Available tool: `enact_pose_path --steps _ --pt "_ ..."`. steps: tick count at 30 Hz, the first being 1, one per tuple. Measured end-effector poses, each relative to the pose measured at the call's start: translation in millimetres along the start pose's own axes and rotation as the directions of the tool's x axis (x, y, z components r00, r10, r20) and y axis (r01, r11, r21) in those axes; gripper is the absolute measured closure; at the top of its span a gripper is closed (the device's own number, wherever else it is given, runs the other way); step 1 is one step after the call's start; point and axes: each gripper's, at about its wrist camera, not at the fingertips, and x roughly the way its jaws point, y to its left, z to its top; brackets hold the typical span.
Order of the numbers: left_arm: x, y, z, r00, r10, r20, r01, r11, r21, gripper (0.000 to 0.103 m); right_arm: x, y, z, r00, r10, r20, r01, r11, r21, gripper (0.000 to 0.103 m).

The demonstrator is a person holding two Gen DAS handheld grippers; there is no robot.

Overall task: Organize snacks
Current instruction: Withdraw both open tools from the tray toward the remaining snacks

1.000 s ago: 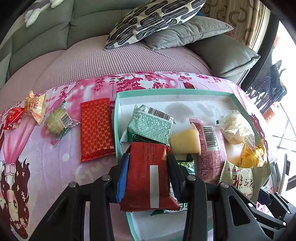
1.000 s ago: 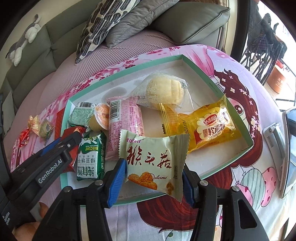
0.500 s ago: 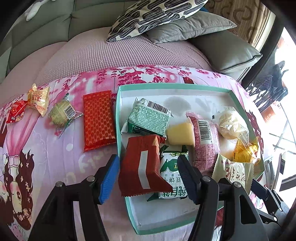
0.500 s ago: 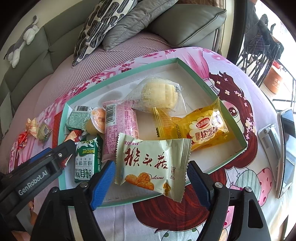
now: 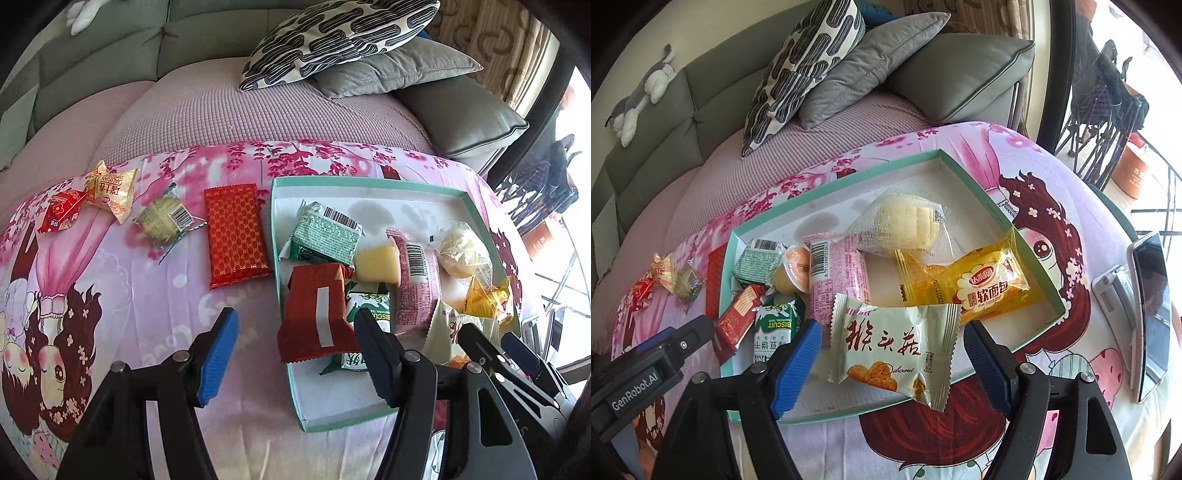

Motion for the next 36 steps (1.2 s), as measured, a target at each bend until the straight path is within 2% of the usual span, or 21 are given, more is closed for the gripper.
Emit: enact_pose_path --steps 6,18,20,21,27,28,29,30,36 --pt "-2.4 8.2 -6.5 0.999 0.040 0.009 -0.039 0.999 -0.017 0.037 -7.6 0.8 2.7 1.000 -0.002 0.027 0.002 1.000 -0.001 0.021" --pt "1.9 29.5 -26.3 0.996 0.087 -0.006 -0.088 0.993 -0.082 0.037 -6.7 1.4 1.9 1.000 -0.002 0.015 0.002 1.000 -0.017 0.021" --pt "1.4 32.7 -26.0 0.995 0.102 -0.001 -0.102 0.990 -0.097 0.028 -5.1 1.5 1.4 1.000 -0.002 0.008 0.002 1.000 -0.017 0.021" --pt "1.1 34.0 -25.6 0.994 0.106 0.004 -0.105 0.989 -0.101 0.019 -4.3 1.7 1.1 1.000 -0.004 0.006 0.004 1.000 -0.019 0.021" --pt "2.0 39.5 -25.1 0.991 0.134 0.017 -0.132 0.986 -0.106 0.018 -0.5 5.6 -0.7 1.000 -0.006 -0.008 0.006 0.999 -0.037 0.021" --pt "2.8 40.5 -25.5 0.989 0.149 0.019 -0.146 0.983 -0.109 0.012 0.8 6.6 -1.1 1.000 -0.007 -0.014 0.006 0.999 -0.042 0.018" --pt "3.2 41.7 -25.9 0.986 0.166 0.024 -0.162 0.980 -0.114 0.009 2.2 7.4 -1.7 1.000 -0.008 -0.019 0.007 0.999 -0.046 0.006" --pt "3.4 43.2 -26.2 0.983 0.178 0.031 -0.174 0.978 -0.120 0.006 2.7 8.2 -2.2 1.000 -0.009 -0.018 0.008 0.999 -0.048 0.000" --pt "6.4 51.7 -26.5 0.978 0.208 0.021 -0.202 0.968 -0.149 0.003 3.2 9.9 -2.4 1.000 -0.006 -0.025 0.005 0.998 -0.056 0.000"
